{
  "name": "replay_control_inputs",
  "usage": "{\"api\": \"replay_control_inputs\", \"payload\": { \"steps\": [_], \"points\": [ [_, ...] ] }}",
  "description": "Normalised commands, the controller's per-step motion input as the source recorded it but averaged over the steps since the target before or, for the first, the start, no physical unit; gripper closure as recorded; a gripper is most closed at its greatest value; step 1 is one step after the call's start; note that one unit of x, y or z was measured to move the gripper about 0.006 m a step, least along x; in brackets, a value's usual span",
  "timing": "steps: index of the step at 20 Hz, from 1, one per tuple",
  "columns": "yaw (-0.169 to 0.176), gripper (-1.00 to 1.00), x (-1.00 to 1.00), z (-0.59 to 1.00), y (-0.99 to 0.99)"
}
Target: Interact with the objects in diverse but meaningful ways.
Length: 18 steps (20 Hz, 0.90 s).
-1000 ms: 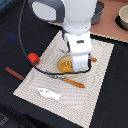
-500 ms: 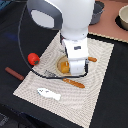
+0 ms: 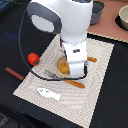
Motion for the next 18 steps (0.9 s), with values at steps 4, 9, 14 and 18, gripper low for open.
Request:
{"api": "replay_control_inputs", "payload": {
  "steps": [4, 9, 14, 18],
  "points": [
    [0.011, 1.0, 0.0, -0.19, -0.11],
    [0.013, 1.0, 0.0, -0.15, -0.1],
    [0.013, 1.0, 0.04, 0.43, -0.05],
    [0.001, 1.0, 0.0, 1.0, 0.03]
  ]
}}
